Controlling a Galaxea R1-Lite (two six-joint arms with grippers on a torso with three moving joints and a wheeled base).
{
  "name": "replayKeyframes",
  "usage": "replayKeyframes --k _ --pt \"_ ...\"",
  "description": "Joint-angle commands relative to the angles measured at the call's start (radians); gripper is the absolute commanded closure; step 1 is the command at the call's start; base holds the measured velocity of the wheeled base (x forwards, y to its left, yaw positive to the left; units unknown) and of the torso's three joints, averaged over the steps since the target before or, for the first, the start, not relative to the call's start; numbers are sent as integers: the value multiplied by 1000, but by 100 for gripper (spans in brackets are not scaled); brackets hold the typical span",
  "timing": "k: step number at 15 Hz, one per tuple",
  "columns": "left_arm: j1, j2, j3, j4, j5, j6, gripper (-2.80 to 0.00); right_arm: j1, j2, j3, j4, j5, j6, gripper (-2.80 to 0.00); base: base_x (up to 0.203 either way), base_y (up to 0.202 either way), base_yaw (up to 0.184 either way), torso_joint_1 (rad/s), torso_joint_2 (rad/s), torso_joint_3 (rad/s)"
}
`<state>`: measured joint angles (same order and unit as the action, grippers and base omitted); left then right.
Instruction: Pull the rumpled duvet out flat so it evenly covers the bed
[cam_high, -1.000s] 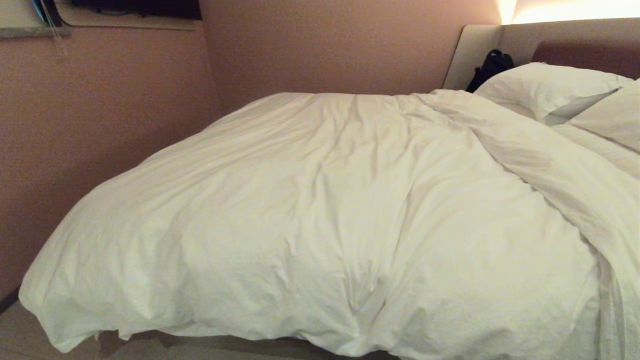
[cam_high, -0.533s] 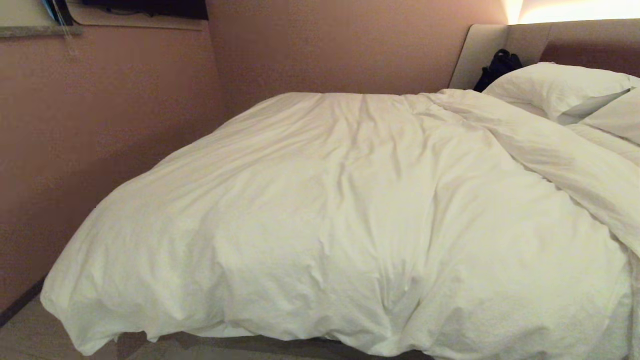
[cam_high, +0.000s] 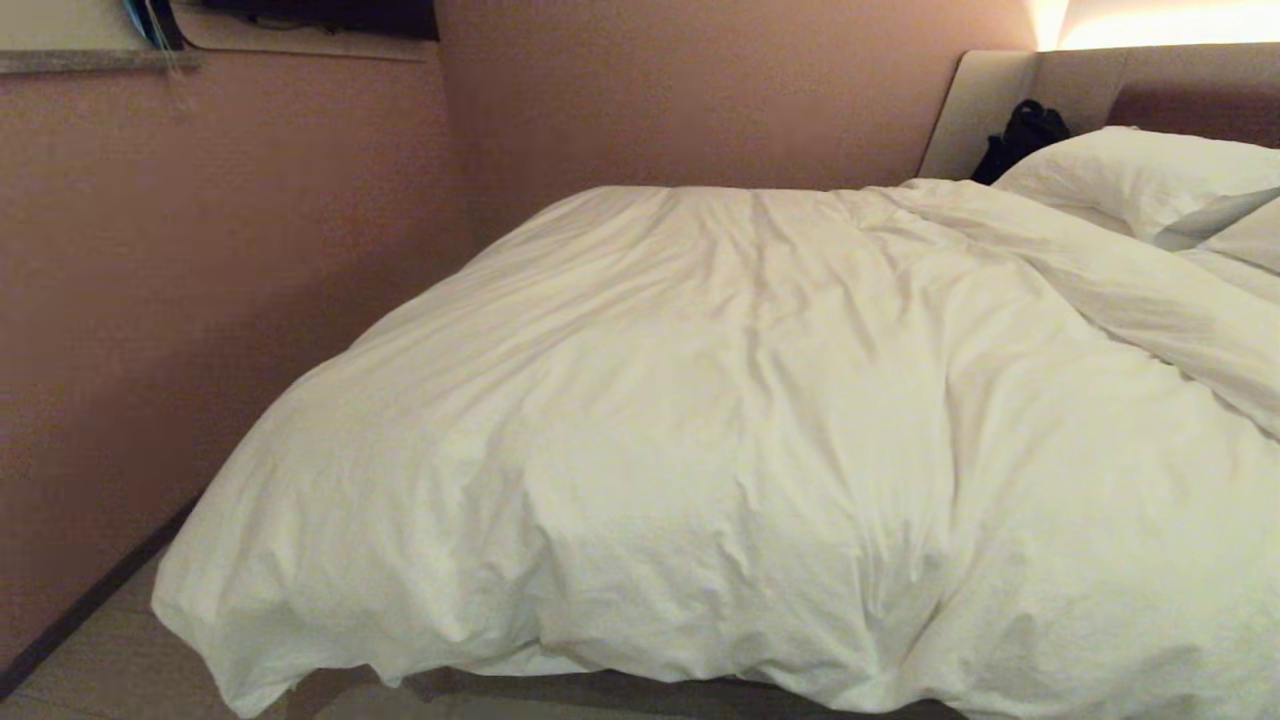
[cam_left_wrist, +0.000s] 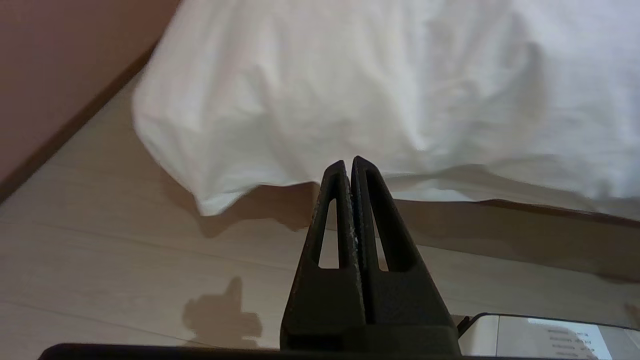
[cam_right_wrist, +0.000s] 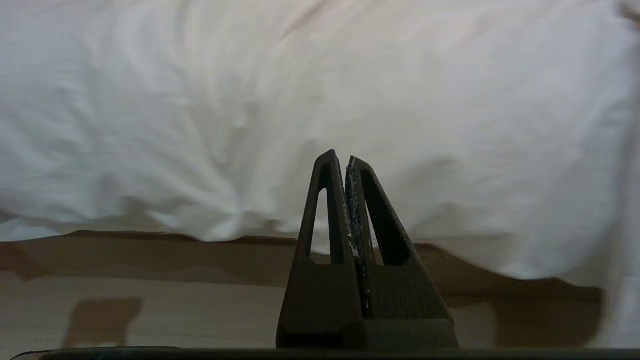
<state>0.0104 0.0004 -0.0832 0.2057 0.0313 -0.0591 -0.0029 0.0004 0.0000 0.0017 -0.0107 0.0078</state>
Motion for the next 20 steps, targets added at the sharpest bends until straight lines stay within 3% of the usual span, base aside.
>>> replayKeyframes --k 1,20 --pt "0 0 0 1 1 -1 0 0 0 0 0 0 0 0 0 192 -3 6 -1 2" --pt "0 0 0 1 1 -1 0 0 0 0 0 0 0 0 0 195 0 2 2 2"
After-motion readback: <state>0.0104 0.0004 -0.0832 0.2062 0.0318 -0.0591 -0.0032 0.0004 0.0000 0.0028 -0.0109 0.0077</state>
